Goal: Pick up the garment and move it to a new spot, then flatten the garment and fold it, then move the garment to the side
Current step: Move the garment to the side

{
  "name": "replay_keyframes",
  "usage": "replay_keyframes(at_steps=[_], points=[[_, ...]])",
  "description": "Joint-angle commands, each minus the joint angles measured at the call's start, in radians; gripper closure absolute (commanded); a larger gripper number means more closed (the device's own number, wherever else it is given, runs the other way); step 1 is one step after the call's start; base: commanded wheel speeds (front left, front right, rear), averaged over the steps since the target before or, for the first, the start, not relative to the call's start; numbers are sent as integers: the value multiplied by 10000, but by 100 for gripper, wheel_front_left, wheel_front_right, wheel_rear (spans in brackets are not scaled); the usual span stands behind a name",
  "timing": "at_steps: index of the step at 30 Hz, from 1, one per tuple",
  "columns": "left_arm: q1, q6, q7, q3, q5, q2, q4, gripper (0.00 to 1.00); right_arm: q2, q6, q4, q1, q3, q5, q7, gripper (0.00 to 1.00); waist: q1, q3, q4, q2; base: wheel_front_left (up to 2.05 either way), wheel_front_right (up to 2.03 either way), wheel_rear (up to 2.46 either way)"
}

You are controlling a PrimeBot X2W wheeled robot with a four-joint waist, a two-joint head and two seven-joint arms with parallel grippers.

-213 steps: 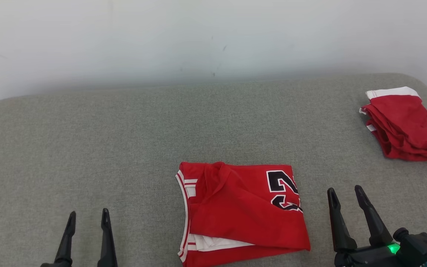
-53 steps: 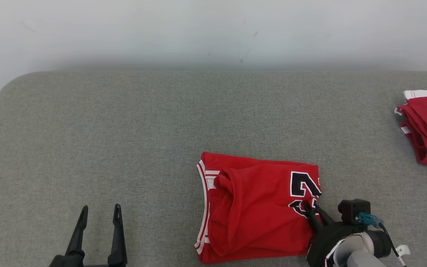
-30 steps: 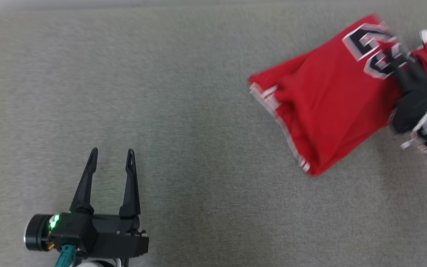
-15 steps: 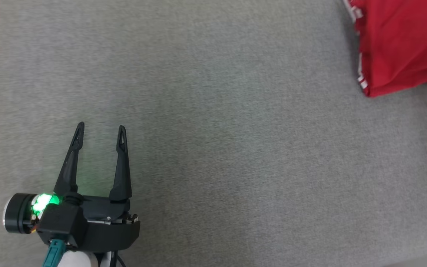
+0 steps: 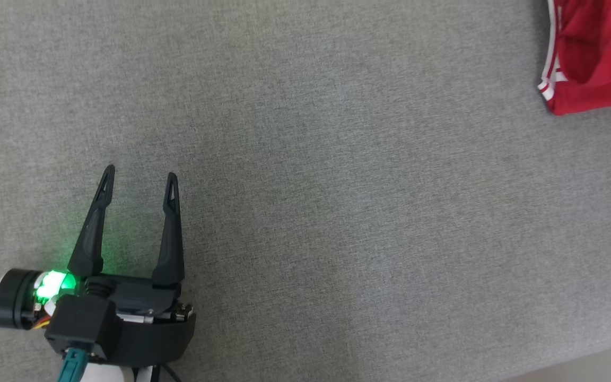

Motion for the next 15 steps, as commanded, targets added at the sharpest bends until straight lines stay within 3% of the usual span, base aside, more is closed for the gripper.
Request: replay_keyframes(at_steps=[1, 8, 15], points=[[-144, -3, -28, -19, 31, 80, -5, 0, 26, -5, 447, -341, 65, -302, -252, 0, -1, 153, 64, -2, 0, 0, 0], [-79, 99, -28, 56, -56, 131, 62, 0, 471, -5, 1564, -1026, -26, -675, -1287, 0, -1, 88, 93, -2, 0, 0, 0], [-19, 171, -28, 142, -204, 93, 212, 0, 740, -5, 1408, -1188, -178, -634, -1709, 0, -1, -428, 137, -2, 0, 0, 0]])
